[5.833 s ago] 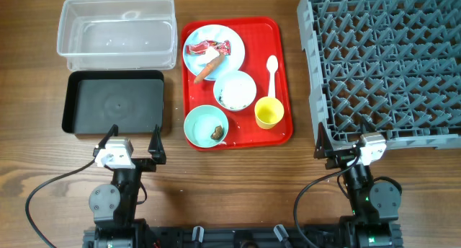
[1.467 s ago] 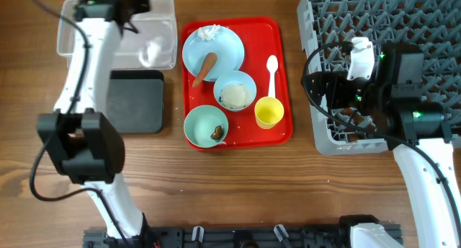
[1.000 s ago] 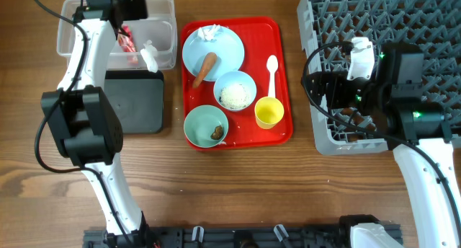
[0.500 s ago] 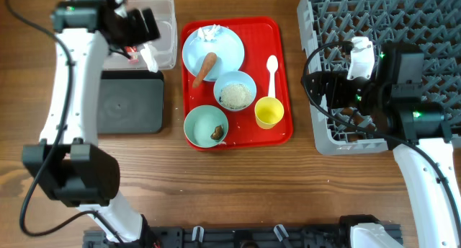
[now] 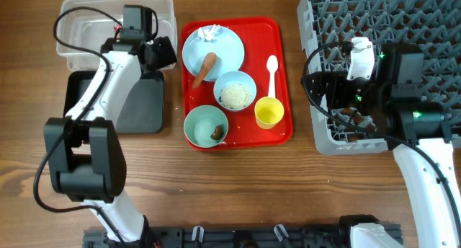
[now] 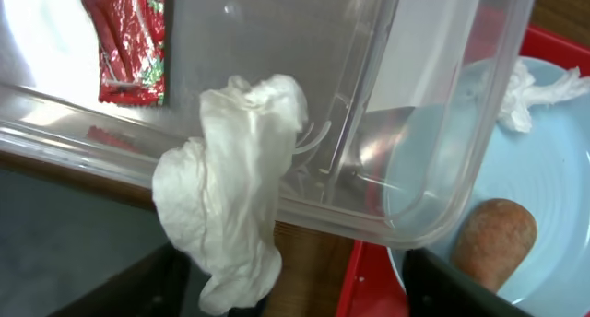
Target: Sort waste into correct bins and load items into the dishwasher rack
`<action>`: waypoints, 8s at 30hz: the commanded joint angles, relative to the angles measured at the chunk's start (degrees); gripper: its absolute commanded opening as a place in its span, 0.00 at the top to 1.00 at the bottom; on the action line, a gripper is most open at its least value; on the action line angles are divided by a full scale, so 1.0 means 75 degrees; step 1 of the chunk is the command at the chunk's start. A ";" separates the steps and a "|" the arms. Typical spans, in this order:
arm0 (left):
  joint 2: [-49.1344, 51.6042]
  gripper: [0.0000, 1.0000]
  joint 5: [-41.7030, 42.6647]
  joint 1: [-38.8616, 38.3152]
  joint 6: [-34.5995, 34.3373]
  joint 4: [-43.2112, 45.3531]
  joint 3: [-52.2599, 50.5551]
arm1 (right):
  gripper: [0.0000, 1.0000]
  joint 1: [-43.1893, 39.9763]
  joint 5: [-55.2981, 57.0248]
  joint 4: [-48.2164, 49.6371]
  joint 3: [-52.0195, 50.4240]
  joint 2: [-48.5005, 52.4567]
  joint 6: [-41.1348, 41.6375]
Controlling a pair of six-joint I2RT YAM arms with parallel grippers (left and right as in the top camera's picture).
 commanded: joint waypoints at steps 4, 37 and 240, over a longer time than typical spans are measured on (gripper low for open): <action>0.0291 0.65 -0.0198 0.0026 0.0184 0.0105 -0.0152 | 0.00 0.0052 -0.0114 -0.0009 0.0163 0.0015 0.0102; 0.0102 0.03 -0.0227 0.0061 0.1568 0.2372 0.0833 | 0.00 0.0052 0.0119 -0.0096 0.0163 0.0015 0.0096; 0.2174 0.07 0.1381 -0.1900 0.5785 -0.2194 0.3232 | 0.00 0.0052 0.0603 -0.1110 0.0111 0.0020 0.0484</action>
